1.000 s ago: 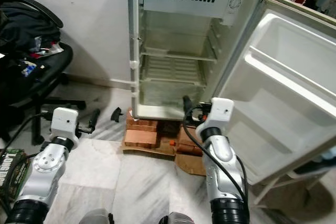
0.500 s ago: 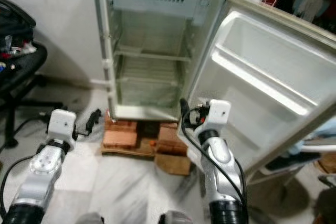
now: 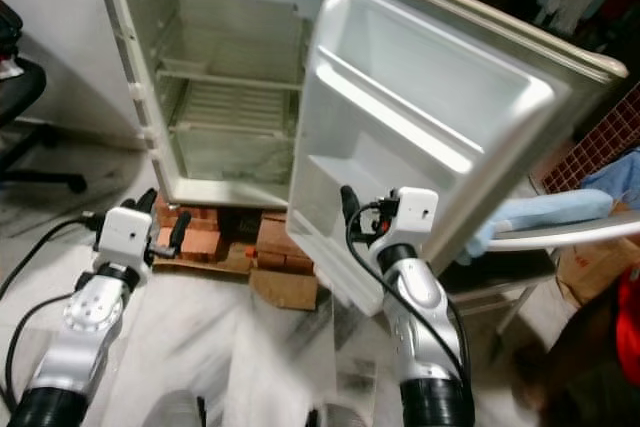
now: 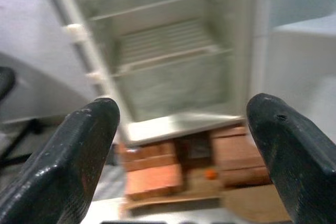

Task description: Restocking fridge

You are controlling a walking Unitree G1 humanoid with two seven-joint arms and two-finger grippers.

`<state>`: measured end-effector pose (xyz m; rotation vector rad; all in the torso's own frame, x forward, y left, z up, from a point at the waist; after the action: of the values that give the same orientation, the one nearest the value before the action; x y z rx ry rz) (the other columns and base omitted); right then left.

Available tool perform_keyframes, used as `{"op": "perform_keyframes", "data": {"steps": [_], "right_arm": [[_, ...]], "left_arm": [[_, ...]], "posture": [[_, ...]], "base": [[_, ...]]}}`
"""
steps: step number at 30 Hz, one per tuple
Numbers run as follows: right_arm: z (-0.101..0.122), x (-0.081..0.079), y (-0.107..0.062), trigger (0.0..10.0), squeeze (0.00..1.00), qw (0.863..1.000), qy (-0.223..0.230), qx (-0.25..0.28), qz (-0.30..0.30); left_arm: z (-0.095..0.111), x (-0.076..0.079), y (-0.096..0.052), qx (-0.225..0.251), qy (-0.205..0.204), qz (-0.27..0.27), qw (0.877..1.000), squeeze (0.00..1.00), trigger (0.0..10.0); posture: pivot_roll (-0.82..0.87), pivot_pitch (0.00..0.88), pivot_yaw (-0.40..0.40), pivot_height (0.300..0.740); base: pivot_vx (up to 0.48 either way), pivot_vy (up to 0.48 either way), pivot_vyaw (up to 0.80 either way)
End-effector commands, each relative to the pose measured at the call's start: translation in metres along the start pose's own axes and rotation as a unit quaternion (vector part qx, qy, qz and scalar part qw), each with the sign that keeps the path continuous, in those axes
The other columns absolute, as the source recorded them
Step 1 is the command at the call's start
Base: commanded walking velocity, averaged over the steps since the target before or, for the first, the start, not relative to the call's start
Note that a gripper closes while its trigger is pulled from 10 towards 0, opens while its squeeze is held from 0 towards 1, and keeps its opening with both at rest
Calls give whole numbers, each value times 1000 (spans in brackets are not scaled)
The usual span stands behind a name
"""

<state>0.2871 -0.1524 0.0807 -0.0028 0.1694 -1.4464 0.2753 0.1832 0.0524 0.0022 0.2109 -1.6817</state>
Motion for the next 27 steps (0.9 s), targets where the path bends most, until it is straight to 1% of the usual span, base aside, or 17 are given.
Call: {"op": "perform_keyframes", "data": {"steps": [1,6,9,13,15,17,21,23,27], "right_arm": [[4,2,1,10000,0,1000,0,4,-4],[3,2,1,10000,0,1000,2,3,-4],[3,2,1,10000,0,1000,2,2,-4],[4,2,1,10000,0,1000,3,2,-5],[4,2,1,10000,0,1000,4,3,-5],[8,2,2,10000,0,1000,2,9,-8],[13,4,4,10000,0,1000,-7,21,-14],[18,6,5,10000,0,999,-15,33,-22],[23,9,9,10000,0,999,-17,40,-32]], "left_arm": [[2,1,1,2,6,-4,1000,0,10000],[2,1,1,1,5,-5,1000,0,10000],[3,0,0,6,-10,-1,1000,0,10000],[6,-3,0,18,-23,-1,1000,0,10000],[6,-5,0,16,-22,3,1000,0,10000],[7,-11,0,18,-22,15,999,0,10000],[10,-14,0,26,-27,19,999,0,10000],[11,-17,0,30,-38,22,999,0,10000],[12,-17,0,32,-42,22,998,0,10000]], "posture": [[41,0,-109,740],[40,0,-107,740],[39,2,-106,740],[38,4,-106,740],[38,4,-106,740],[34,13,-102,740],[33,15,-100,740],[34,16,-100,740],[34,16,-100,740]], "base": [[-300,-375,0],[-299,-375,0],[-263,-285,0],[0,0,0],[0,0,0],[0,0,0],[0,0,0],[328,0,0],[380,0,0]]}}
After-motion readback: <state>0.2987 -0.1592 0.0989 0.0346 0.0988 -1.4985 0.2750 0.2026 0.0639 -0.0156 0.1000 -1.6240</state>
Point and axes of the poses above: a point about 5 cm out from each wrist's last joint towards the gripper, its own y axis pointing out of the wrist towards the gripper, its own z axis along the axis of the wrist's last joint, x = y × z, the point moved 1 cm from there along y, pointing out of the wrist towards the gripper, and after that the axes turned 8 degrees about -y, right-handed, at the moved point
